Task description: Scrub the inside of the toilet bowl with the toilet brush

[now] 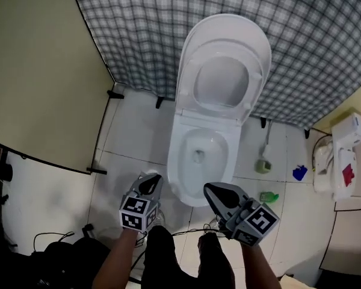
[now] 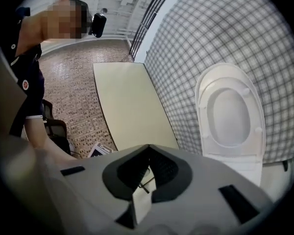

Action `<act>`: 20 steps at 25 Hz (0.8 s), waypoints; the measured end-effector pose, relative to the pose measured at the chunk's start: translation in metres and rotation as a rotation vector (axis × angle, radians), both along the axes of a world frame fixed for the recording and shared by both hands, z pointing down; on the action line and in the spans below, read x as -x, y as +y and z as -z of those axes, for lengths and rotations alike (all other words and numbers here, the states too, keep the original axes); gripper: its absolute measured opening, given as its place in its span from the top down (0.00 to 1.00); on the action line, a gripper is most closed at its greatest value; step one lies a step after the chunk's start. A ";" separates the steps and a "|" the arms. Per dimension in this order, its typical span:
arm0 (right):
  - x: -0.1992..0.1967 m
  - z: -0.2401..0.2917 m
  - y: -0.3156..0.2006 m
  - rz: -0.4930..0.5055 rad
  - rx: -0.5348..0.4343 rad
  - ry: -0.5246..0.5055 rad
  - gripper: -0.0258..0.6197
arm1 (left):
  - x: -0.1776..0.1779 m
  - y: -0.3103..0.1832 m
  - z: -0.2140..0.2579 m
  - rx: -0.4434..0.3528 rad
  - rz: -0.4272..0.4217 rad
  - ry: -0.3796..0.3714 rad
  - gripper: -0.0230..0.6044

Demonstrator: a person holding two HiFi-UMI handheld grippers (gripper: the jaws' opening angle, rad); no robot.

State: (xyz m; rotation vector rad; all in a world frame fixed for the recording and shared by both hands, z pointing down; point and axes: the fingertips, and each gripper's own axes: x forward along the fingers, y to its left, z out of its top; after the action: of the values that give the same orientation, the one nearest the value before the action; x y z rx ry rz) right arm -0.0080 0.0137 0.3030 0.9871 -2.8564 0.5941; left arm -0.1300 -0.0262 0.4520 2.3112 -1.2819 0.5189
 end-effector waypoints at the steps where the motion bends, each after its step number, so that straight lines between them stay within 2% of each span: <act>1: 0.003 -0.015 -0.004 0.000 0.019 -0.003 0.96 | 0.010 -0.005 -0.021 0.019 0.029 -0.018 0.94; 4: 0.011 -0.056 -0.007 0.007 0.065 -0.004 0.96 | 0.035 -0.006 -0.081 0.077 0.084 -0.070 0.91; 8: 0.021 -0.103 -0.007 0.014 0.106 -0.002 0.96 | 0.061 -0.005 -0.149 0.152 0.106 -0.120 0.71; 12: 0.033 -0.140 -0.006 0.032 0.146 -0.002 0.96 | 0.089 -0.012 -0.208 0.209 0.119 -0.214 0.60; 17: 0.046 -0.172 -0.009 0.033 0.192 -0.026 0.96 | 0.107 -0.023 -0.275 0.294 0.026 -0.325 0.46; 20: 0.051 -0.186 -0.013 0.037 0.204 -0.047 0.96 | 0.114 -0.025 -0.308 0.368 -0.006 -0.338 0.44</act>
State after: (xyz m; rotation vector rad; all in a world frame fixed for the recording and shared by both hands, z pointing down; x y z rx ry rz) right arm -0.0587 0.0003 0.4888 0.8973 -2.7752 0.8954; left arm -0.2435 -0.0516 0.7602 1.9746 -1.2012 1.0857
